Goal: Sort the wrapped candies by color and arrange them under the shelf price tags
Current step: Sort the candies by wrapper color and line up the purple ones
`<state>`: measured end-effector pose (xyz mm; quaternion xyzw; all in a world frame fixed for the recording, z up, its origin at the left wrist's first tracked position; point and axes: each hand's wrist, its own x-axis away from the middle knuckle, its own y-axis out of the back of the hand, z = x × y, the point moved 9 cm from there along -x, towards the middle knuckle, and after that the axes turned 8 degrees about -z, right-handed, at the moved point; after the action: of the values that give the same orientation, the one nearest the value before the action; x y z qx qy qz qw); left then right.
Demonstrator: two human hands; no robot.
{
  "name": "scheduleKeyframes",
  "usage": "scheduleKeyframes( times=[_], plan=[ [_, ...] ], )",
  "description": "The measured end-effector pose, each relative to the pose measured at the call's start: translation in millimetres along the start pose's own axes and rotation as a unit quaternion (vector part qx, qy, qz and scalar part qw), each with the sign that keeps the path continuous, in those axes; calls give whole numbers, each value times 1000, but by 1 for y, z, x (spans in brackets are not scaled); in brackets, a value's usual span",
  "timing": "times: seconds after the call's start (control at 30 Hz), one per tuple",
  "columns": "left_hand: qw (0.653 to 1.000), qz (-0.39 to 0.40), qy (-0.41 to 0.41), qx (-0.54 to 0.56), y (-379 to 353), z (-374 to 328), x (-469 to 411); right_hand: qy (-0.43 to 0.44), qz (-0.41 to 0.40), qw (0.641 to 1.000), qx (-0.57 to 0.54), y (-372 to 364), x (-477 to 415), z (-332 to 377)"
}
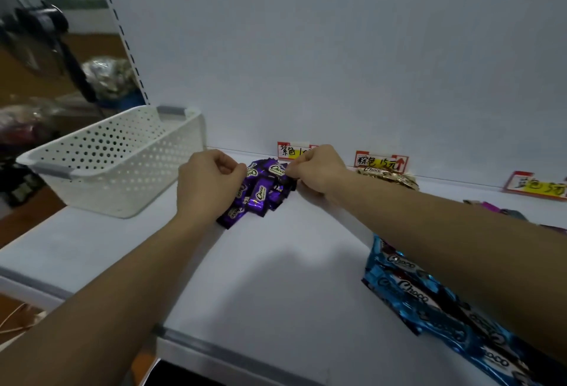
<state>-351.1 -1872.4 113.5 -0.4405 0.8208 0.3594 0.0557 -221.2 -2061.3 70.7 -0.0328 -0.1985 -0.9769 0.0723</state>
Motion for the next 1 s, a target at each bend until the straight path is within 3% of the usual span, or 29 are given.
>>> scheduleKeyframes(
  times=[0.2,0.27,0.33,0.43,0.57,0.77,1.0],
  plan=[
    [993,4,-100,-62,2,-10,6,126,16,986,108,31,9,17],
    [986,13,-155,-63,2,-26,11,214,32,951,223,53,22,26],
    [971,45,-220,-79,-6,-49,23,292,65,889,348,76,42,25],
    [941,105,-303,-109,-31,-85,49,329,69,841,424,127,65,9],
    [898,200,-378,-101,-70,-136,98,291,16,860,419,210,87,-16],
    [861,265,-430,-50,-112,-200,162,255,-63,899,350,299,124,-52],
    [824,324,-465,-3,-141,-259,218,230,-102,902,352,354,157,-86]
  ],
)
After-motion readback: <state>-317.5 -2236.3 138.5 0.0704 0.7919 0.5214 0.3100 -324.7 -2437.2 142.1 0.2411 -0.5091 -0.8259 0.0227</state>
